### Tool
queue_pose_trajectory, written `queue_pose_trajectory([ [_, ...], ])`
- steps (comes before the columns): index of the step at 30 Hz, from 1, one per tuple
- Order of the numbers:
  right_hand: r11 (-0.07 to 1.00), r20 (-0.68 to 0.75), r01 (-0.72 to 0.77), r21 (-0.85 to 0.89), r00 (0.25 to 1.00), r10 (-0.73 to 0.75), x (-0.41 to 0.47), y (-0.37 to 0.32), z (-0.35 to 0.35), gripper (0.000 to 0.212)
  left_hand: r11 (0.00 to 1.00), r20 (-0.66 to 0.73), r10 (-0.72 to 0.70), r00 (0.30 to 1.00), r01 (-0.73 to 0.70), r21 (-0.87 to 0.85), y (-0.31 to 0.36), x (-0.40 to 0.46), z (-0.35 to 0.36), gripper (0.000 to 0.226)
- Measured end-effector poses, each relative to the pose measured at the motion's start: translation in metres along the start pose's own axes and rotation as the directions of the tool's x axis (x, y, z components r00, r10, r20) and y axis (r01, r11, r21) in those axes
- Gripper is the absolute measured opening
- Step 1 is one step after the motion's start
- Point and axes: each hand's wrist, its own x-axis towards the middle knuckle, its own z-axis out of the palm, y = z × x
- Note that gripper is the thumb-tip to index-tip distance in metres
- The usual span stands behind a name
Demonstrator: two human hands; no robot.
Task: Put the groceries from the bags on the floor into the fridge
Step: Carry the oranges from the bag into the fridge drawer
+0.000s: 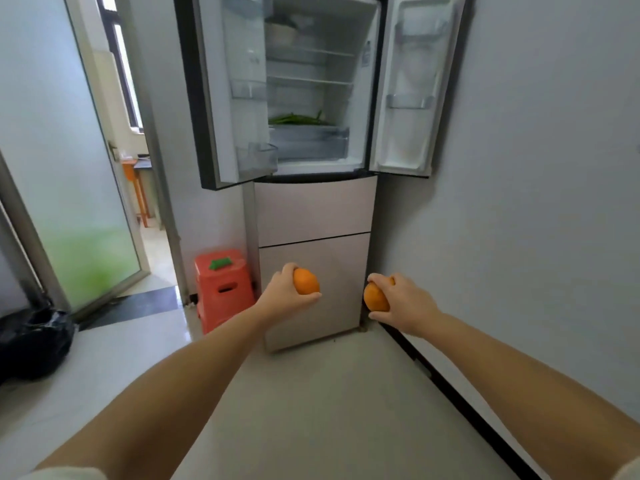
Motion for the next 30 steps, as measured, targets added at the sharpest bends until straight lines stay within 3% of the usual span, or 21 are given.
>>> queue_pose_trajectory([
  [7,0.999,-0.035,0.024,-0.022,0.999,-0.024,0.151,0.053,0.005,0.072,0.998,0.000,0.059,0.998,-0.059,0.039,0.010,0.168,0.001,0.069],
  [11,0.996,-0.048,0.028,-0.079,0.998,-0.032,0.239,0.089,-0.015,0.072,0.997,0.014,0.068,0.998,-0.068,-0.032,0.036,0.273,-0.002,0.065],
  [19,0.999,-0.132,-0.028,0.015,0.991,0.030,0.410,0.158,-0.021,0.075,0.979,0.007,0.056,0.998,-0.054,-0.197,0.055,0.441,0.024,0.048],
  [24,0.996,-0.214,0.081,0.042,0.974,-0.070,0.540,0.192,-0.013,0.084,0.972,-0.071,0.000,0.997,-0.016,-0.236,0.047,0.562,0.029,0.057],
  [27,0.984,-0.210,0.178,0.033,0.963,-0.167,0.626,0.213,-0.016,0.083,0.930,-0.161,-0.096,0.982,0.032,-0.365,0.048,0.638,0.020,0.058],
  [30,0.960,-0.231,0.203,0.194,0.960,-0.157,0.712,0.224,-0.026,0.079,0.782,-0.192,-0.182,0.964,0.024,-0.622,0.045,0.712,0.004,0.060],
])
